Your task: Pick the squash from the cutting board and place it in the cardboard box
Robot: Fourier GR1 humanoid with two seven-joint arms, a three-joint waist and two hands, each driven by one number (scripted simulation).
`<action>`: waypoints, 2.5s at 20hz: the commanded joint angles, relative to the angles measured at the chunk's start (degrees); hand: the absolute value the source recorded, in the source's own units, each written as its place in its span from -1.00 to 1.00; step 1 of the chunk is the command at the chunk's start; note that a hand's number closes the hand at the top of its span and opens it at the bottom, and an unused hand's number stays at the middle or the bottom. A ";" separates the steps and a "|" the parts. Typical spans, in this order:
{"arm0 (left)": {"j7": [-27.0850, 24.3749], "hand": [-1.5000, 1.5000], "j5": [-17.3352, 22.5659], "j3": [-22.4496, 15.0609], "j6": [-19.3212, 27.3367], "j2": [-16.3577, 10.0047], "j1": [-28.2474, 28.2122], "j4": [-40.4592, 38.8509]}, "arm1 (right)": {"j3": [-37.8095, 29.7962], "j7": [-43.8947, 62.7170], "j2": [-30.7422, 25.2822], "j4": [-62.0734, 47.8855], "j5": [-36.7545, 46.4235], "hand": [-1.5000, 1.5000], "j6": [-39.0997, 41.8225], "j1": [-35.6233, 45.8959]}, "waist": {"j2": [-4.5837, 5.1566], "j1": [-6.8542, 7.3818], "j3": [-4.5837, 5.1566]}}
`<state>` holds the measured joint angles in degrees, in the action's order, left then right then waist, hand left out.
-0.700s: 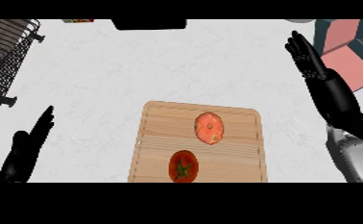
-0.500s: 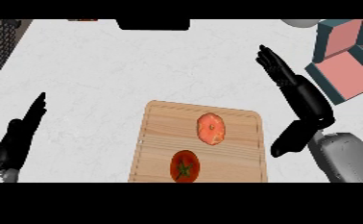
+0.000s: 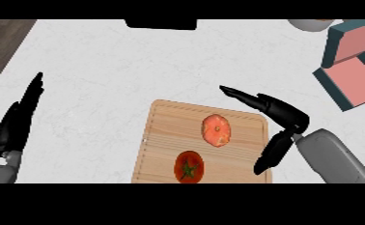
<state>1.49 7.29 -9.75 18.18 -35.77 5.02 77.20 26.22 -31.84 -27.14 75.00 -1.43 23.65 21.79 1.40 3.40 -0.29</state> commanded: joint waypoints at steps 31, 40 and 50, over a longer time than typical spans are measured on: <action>3.87 0.00 -6.94 2.58 0.13 4.85 2.60 -1.92 | 19.62 -14.92 11.23 -35.91 41.96 -1.00 -5.09 29.78 | -1.30 -2.73 0.27; 3.69 0.00 -7.85 7.53 -3.62 4.48 3.06 -3.18 | 16.30 -14.84 12.17 -32.30 47.40 -1.00 -4.39 25.24 | -1.42 -3.32 0.28; 2.52 0.00 -10.70 7.94 -2.67 7.67 0.55 -1.26 | 13.87 -18.62 12.25 -27.49 46.71 -1.00 3.63 26.44 | -1.46 -3.15 0.28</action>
<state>2.62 -1.97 -1.70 14.74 -29.22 5.52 74.45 41.26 -46.50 -14.55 45.97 45.26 21.10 47.55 -0.05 0.19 0.00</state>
